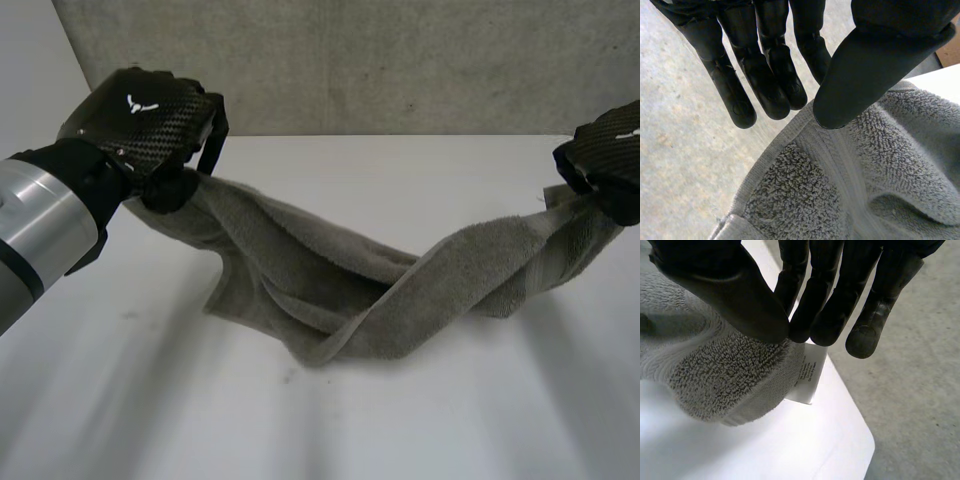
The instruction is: Fold the towel.
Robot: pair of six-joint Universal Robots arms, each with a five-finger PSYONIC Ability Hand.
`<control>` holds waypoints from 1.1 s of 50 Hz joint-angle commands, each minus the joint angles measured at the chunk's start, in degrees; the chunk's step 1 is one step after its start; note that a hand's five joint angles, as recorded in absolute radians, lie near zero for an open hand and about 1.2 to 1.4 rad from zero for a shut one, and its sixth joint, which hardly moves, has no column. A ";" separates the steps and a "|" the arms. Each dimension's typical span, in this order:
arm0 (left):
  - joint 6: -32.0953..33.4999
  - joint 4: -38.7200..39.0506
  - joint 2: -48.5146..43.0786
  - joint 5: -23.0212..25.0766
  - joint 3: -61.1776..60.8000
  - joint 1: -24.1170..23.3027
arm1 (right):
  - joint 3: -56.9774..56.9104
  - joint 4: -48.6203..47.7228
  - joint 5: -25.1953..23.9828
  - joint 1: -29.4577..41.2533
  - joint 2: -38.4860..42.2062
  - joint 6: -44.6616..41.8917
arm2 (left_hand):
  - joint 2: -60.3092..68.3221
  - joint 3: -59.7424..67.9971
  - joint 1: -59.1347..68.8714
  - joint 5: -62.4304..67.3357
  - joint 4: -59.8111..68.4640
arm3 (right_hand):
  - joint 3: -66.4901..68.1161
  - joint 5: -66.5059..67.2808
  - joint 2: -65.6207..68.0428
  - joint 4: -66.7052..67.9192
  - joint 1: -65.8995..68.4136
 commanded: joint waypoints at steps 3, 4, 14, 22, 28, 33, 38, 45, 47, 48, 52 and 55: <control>0.10 -1.93 -11.71 -0.33 0.90 0.55 | -1.78 1.03 1.05 3.26 8.95 -3.03 | 10.26 10.31 11.70 11.28 10.23 | 3.43 2.74 3.37 2.91 3.57; 0.53 -1.85 -14.61 -0.33 1.86 0.90 | -2.92 1.03 1.75 4.93 11.68 -2.86 | 10.26 10.31 11.70 11.28 10.23 | 3.43 2.74 3.37 2.91 3.57; 4.23 -0.88 -32.02 -1.64 18.97 1.43 | -14.86 -3.52 11.85 14.96 26.19 -0.84 | 10.26 10.31 11.70 11.28 10.23 | 3.43 2.74 3.37 2.91 3.57; 0.99 4.82 -37.23 -9.99 43.93 1.43 | -33.31 -18.09 15.55 17.07 29.73 12.39 | 10.26 10.31 11.70 11.28 10.23 | 3.43 2.74 3.37 2.91 3.57; -6.85 10.90 -35.21 -11.93 54.25 1.52 | -35.80 -32.37 17.05 16.20 24.36 27.82 | 10.26 10.31 11.70 11.28 10.23 | 3.43 2.74 3.37 2.91 3.57; -8.96 8.63 -34.07 -11.32 52.60 1.43 | -29.58 -29.57 16.09 16.63 22.34 28.53 | 10.26 10.31 11.70 11.28 10.23 | 3.43 2.74 3.37 2.91 3.57; -8.87 4.83 -34.24 -10.97 44.76 1.70 | -22.01 -26.83 15.30 16.55 21.20 24.12 | 10.26 10.31 11.70 11.28 10.23 | 3.43 2.74 3.37 2.91 3.57; -8.60 5.45 -32.92 -10.35 26.04 3.89 | -9.96 -26.83 12.57 16.55 22.25 16.83 | 10.26 10.31 11.70 11.28 10.23 | 3.43 2.74 3.37 2.91 3.57; -8.52 8.16 -33.01 -9.13 18.87 3.89 | -5.85 -27.44 11.08 16.55 24.27 15.69 | 10.26 10.31 11.70 11.28 10.23 | 3.43 2.74 3.37 2.91 3.57; -8.52 8.17 -33.01 -9.12 18.83 3.89 | -5.83 -27.45 11.08 16.55 24.28 15.69 | 10.26 10.31 11.70 11.28 10.23 | 3.43 2.74 3.37 2.91 3.57; -7.38 12.38 -33.36 -6.84 8.76 3.89 | -1.19 -28.06 10.64 16.90 28.04 13.24 | 10.26 10.31 11.70 11.28 10.23 | 3.43 2.74 3.37 2.91 3.57; -5.10 14.58 -33.36 -6.22 3.74 3.63 | 1.01 -27.97 11.25 16.90 29.89 10.60 | 10.26 10.31 11.70 11.28 10.23 | 3.43 2.74 3.37 2.91 3.57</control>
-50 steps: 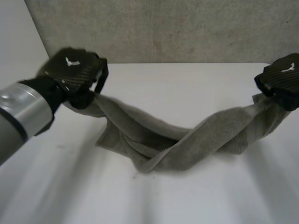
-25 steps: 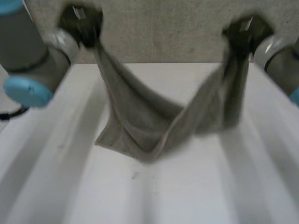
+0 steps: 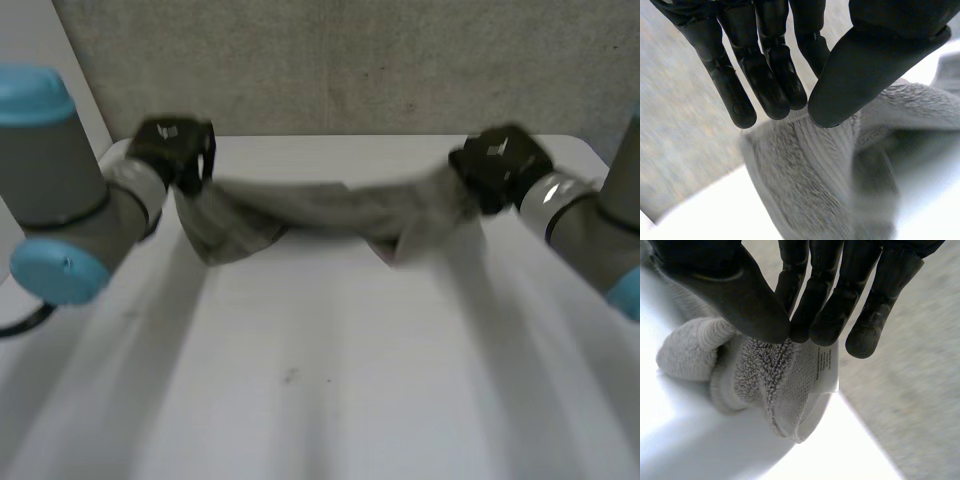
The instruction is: Fold the towel.
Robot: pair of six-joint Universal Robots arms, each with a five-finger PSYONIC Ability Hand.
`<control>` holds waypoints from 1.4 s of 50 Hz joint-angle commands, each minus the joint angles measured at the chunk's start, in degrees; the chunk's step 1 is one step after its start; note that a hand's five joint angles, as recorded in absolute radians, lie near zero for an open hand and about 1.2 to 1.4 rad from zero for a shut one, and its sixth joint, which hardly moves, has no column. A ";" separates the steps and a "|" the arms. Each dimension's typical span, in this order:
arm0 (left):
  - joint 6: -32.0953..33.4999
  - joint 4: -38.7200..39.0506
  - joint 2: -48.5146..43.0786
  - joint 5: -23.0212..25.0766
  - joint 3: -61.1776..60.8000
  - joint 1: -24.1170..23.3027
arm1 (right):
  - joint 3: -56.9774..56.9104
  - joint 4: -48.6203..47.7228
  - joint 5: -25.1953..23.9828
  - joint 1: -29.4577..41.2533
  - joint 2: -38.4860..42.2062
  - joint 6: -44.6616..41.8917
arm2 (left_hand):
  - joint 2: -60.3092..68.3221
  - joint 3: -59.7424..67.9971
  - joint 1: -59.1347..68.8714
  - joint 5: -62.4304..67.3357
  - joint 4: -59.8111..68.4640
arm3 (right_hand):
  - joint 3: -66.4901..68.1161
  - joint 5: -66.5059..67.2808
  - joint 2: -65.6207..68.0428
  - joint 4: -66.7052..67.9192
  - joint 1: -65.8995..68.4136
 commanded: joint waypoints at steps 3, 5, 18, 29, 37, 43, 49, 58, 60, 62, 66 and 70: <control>5.89 6.37 0.30 2.94 -16.73 -0.35 | 7.96 -0.29 0.16 -0.17 5.41 -7.15 | 10.19 10.23 11.19 10.71 10.20 | 3.43 2.48 3.36 2.91 3.46; 6.77 6.37 0.57 2.94 -18.14 -0.70 | 8.93 0.06 0.16 -0.35 5.33 -8.29 | 10.19 10.23 11.19 10.71 10.20 | 3.43 2.48 3.36 2.91 3.46; 7.48 6.02 8.64 2.86 -24.38 -1.05 | 16.84 9.00 -1.42 -4.74 -3.80 -15.67 | 10.19 10.23 11.19 10.71 10.20 | 3.43 2.48 3.36 2.91 3.46; 7.57 5.76 23.40 2.86 -32.64 -0.96 | 28.45 30.65 -6.96 -13.36 -14.71 -35.64 | 10.19 10.23 11.19 10.71 10.20 | 3.43 2.48 3.36 2.91 3.46; 7.57 6.02 26.85 2.94 -36.34 -1.05 | 30.47 38.56 -15.92 -18.37 -18.67 -45.22 | 10.19 10.23 11.19 10.71 10.20 | -66.49 -67.44 -66.55 -67.00 -66.45; 7.57 6.02 26.06 3.03 -36.43 -1.14 | 20.13 35.58 -23.21 -18.11 -16.92 -28.66 | 10.19 10.23 11.19 10.71 10.20 | -66.57 -67.52 -66.64 -67.09 -66.54; 7.66 6.02 26.06 3.03 -35.82 -1.40 | 5.90 32.58 -21.20 -15.13 -7.44 -13.08 | 10.19 10.23 11.19 10.71 10.20 | -66.57 -67.52 -66.64 -67.09 -66.54; 7.66 5.93 26.94 2.94 -34.76 -1.40 | -16.25 32.32 -12.69 -6.52 9.60 -5.06 | 10.19 10.23 11.19 10.71 10.20 | -66.57 -67.52 -66.64 -67.09 -66.54; 7.74 5.93 26.94 2.94 -34.67 -1.49 | -19.80 32.40 -11.18 -5.36 12.27 -4.53 | 10.19 10.23 11.19 10.71 10.20 | -66.57 -67.52 -66.64 -67.09 -66.54; 7.74 5.93 26.94 2.94 -34.67 -1.49 | -26.10 32.40 -8.90 -3.44 17.69 -3.82 | 10.19 10.23 11.19 10.71 10.20 | -66.57 -67.52 -66.64 -67.09 -66.54; 7.74 5.93 26.85 2.94 -34.67 -1.49 | -31.84 32.58 -7.92 -2.11 22.73 -3.21 | 10.19 10.23 11.19 10.71 10.20 | -61.95 -62.90 -62.01 -62.46 -61.92; 7.74 5.93 26.67 2.94 -34.85 -1.49 | -37.98 32.58 -6.70 -0.97 28.34 -2.86 | 10.19 10.23 11.19 10.71 10.20 | -55.07 -56.02 -55.13 -55.58 -55.04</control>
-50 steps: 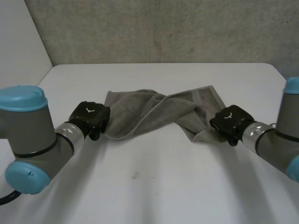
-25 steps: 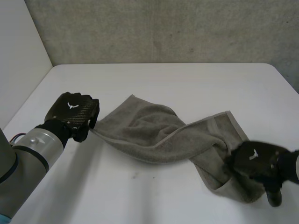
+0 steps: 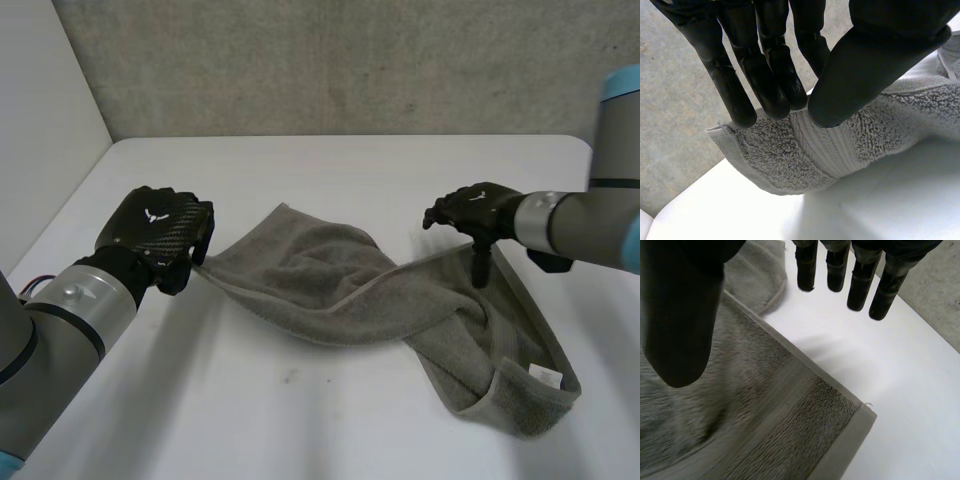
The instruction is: Fold the towel.
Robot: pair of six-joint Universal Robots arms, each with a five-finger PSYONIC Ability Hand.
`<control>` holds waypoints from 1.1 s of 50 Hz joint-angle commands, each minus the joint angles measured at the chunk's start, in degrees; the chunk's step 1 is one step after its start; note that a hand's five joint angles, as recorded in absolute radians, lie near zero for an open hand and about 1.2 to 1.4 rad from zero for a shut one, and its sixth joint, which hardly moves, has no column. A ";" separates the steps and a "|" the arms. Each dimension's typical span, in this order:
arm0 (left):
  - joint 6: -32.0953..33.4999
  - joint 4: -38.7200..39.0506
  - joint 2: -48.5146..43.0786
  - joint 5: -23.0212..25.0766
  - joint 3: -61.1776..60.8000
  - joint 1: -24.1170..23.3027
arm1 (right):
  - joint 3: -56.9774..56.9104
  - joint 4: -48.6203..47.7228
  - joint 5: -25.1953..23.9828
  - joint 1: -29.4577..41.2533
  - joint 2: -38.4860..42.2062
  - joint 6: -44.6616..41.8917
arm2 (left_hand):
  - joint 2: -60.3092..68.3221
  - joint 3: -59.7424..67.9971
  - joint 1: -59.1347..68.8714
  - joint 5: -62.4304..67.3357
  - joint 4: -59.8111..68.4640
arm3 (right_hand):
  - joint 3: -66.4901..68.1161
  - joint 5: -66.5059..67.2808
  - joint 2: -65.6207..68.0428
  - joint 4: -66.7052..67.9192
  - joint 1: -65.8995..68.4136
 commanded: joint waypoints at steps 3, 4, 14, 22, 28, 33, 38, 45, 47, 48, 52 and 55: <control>0.01 0.00 -0.26 0.00 -0.29 -0.01 | -12.83 0.16 3.18 2.48 12.17 0.52 | 10.19 10.23 11.08 10.71 10.20 | 7.96 8.14 7.61 7.21 7.92; 0.01 0.00 -0.26 0.00 -0.29 -0.01 | -12.84 0.16 3.18 2.49 12.18 0.52 | 10.19 10.23 11.08 10.71 10.20 | 7.97 8.14 7.61 7.22 7.92; 0.01 0.00 -0.17 0.00 -0.47 0.17 | -17.67 -0.11 3.54 3.72 18.42 0.52 | 10.19 10.23 11.08 10.71 10.20 | 18.18 18.35 17.82 17.43 18.14; 0.01 0.00 -0.17 0.00 -0.55 0.34 | -18.73 -0.37 3.27 3.72 18.51 0.43 | 10.19 10.23 11.08 10.71 10.20 | 64.33 64.50 63.97 63.58 64.29; 0.01 0.00 -0.26 0.00 0.06 0.43 | -20.75 -0.46 4.06 3.45 15.45 1.22 | 10.19 10.23 11.08 10.71 10.20 | 64.93 65.11 64.57 64.18 64.89; 0.10 0.09 -0.17 -0.09 1.55 0.52 | -19.88 -0.37 4.06 2.58 8.34 1.66 | 10.19 10.23 11.08 10.71 10.20 | 64.93 65.11 64.57 64.18 64.89; 0.10 0.00 0.00 -0.18 4.45 0.95 | -16.99 0.42 3.71 0.21 -0.35 1.14 | 10.19 10.23 11.08 10.71 10.20 | 64.93 65.11 64.57 64.18 64.89; -0.08 -1.32 1.59 -0.62 7.62 0.87 | -6.43 1.83 2.92 -3.58 -14.71 -1.24 | 10.19 10.23 11.08 10.71 10.20 | 64.93 65.11 64.57 64.18 64.89; 0.01 -3.15 5.00 -0.53 8.41 0.96 | -1.53 2.00 2.92 -5.07 -21.45 -3.08 | 10.19 10.23 11.08 10.71 10.20 | 64.93 65.11 64.57 64.18 64.89; 0.01 -3.16 5.01 -0.53 8.41 0.96 | -1.50 2.00 2.92 -5.07 -21.48 -3.09 | 10.19 10.23 11.08 10.71 10.20 | 64.93 65.11 64.57 64.18 64.89; -0.08 -5.27 9.31 -0.70 10.95 1.04 | 1.92 2.27 2.92 -6.30 -29.28 -4.67 | 10.19 10.23 11.08 10.71 10.20 | 64.93 65.11 64.57 64.18 64.89; -0.08 -7.11 12.29 -0.79 13.41 1.04 | 2.62 2.53 2.05 -8.14 -34.29 -4.84 | 10.19 10.23 11.08 10.71 10.20 | 64.93 65.11 64.57 64.18 64.89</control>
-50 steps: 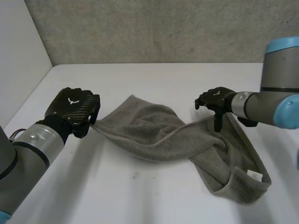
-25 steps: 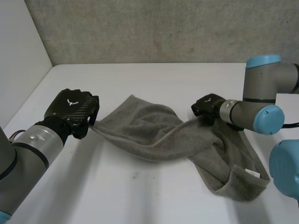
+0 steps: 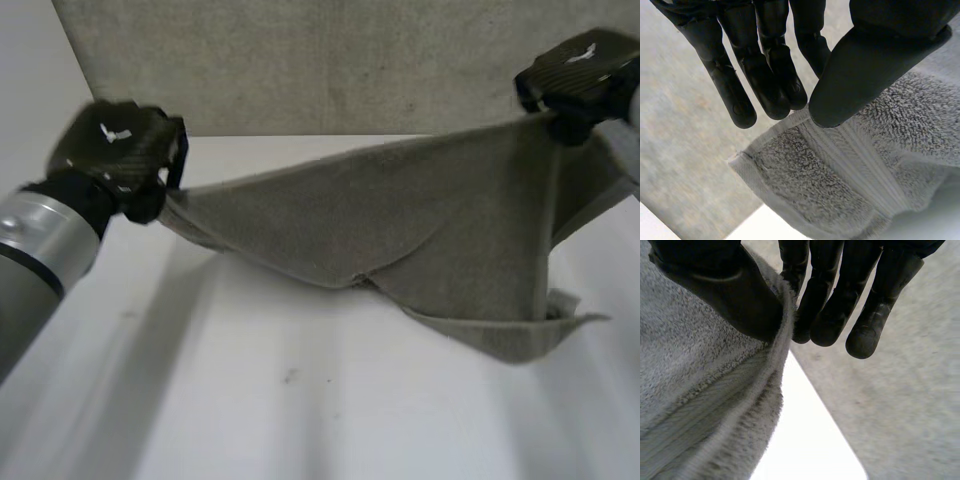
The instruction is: Fold the towel.
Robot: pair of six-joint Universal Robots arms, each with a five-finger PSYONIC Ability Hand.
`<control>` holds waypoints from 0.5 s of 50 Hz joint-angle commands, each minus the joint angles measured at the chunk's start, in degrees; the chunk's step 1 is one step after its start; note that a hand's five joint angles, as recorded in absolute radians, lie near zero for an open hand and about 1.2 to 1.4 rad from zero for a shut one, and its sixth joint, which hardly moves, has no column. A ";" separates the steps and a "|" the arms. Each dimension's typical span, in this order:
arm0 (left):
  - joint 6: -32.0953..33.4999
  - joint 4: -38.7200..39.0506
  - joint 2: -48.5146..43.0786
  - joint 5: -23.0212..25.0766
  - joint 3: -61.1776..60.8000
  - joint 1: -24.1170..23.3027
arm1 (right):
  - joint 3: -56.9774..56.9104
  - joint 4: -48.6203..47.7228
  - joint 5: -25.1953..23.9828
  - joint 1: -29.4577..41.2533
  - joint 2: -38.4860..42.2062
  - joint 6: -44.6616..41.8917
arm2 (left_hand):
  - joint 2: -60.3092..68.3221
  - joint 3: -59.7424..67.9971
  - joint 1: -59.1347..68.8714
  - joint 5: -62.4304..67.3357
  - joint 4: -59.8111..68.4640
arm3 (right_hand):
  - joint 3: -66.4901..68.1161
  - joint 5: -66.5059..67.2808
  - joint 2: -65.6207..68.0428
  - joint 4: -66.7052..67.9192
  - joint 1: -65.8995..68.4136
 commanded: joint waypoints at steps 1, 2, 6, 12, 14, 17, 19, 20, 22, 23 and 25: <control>-0.03 -4.60 7.64 -0.34 5.69 0.05 | 3.70 1.10 -1.72 -3.85 -13.14 -1.50 | 10.19 10.23 11.08 10.71 10.20 | 3.48 2.87 3.69 3.13 3.34; -0.03 -4.61 7.65 -0.34 5.71 0.05 | 3.70 1.11 -1.73 -3.86 -13.17 -1.50 | 10.19 10.23 11.08 10.71 10.20 | 3.48 2.87 3.69 3.13 3.34; -0.03 -7.69 10.55 -0.52 10.98 0.05 | 3.35 5.51 -6.47 -5.62 -18.70 -1.76 | 10.19 10.23 11.08 10.71 10.20 | 3.48 2.87 3.69 3.13 3.34; 0.05 -13.04 10.38 -0.96 18.18 0.66 | 3.87 10.33 -9.99 -5.88 -21.34 -4.83 | 10.19 10.23 11.08 10.71 10.20 | 3.48 2.87 3.69 3.13 3.34; 0.05 -14.09 9.85 -0.87 18.71 1.18 | 4.05 10.95 -10.08 -5.88 -21.43 -5.71 | 10.19 10.23 11.08 10.71 10.20 | 3.48 2.87 3.69 3.13 3.34; 0.05 -15.33 8.01 -0.69 18.81 1.89 | 4.75 11.74 -9.90 -5.53 -20.55 -7.38 | 10.19 10.23 11.08 10.71 10.20 | 3.48 2.87 3.69 3.13 3.34; 0.05 -15.51 5.98 -0.69 18.80 1.98 | 5.19 12.01 -9.73 -5.27 -20.02 -8.36 | 10.19 10.23 11.08 10.71 10.20 | 3.48 2.87 3.69 3.13 3.34; 0.05 -15.51 3.80 -0.61 18.72 1.98 | 5.71 12.18 -9.73 -5.27 -19.06 -9.31 | 10.19 10.23 11.08 10.71 10.20 | 3.48 2.87 3.69 3.13 3.34; 0.14 -15.51 1.50 -0.52 18.80 1.89 | 6.07 12.10 -9.55 -5.27 -17.21 -10.11 | 10.19 10.23 11.08 10.71 10.20 | 3.48 2.87 3.69 3.13 3.34; 0.14 -15.42 -0.68 -0.52 19.07 1.98 | 5.81 12.10 -9.38 -5.18 -15.03 -10.72 | 10.19 10.23 11.08 10.71 10.20 | 3.48 2.87 3.69 3.13 3.34; 0.14 -15.25 -3.25 -0.52 19.42 1.98 | 5.37 12.01 -9.29 -5.18 -12.55 -11.08 | 10.19 10.23 11.08 10.71 10.20 | 3.48 2.87 3.69 3.13 3.34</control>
